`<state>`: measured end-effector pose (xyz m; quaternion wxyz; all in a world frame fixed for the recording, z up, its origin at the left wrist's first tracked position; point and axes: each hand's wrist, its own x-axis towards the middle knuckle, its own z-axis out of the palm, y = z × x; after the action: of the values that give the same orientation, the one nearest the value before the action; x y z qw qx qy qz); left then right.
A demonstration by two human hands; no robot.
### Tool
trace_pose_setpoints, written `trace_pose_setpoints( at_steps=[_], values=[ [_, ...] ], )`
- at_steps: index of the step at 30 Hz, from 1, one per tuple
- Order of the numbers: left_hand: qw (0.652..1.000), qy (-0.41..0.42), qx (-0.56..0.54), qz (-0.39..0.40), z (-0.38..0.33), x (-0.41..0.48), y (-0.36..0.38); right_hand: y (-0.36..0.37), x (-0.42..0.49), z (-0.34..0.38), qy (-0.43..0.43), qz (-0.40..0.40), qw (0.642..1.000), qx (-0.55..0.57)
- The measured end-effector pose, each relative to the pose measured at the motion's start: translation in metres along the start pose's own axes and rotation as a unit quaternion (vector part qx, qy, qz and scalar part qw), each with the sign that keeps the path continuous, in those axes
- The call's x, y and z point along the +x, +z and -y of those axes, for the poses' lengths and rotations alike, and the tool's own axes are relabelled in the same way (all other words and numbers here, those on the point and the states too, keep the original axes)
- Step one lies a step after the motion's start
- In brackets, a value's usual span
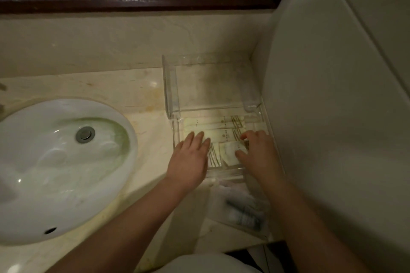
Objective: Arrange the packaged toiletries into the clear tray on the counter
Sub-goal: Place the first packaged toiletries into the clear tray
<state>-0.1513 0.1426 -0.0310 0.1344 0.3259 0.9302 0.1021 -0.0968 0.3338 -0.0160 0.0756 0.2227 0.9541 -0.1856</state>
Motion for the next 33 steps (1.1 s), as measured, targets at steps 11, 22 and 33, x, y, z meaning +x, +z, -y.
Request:
trace_pose_setpoints(
  at_steps=[11, 22, 33],
  values=[
    [1.000, -0.003, -0.009, -0.025, -0.005, -0.003, -0.006, 0.002, -0.013, 0.001, -0.015, 0.000, 1.000, 0.007],
    [0.967, 0.083, -0.228, -0.074, -0.038, -0.049, 0.007, -0.005, -0.108, -0.019, 0.096, 0.057, 0.987, 0.113],
    [0.957, 0.050, -0.263, -0.115, -0.016, -0.066, 0.007, 0.019, -0.136, -0.020, 0.074, 0.107, 0.991, -0.040]
  ],
)
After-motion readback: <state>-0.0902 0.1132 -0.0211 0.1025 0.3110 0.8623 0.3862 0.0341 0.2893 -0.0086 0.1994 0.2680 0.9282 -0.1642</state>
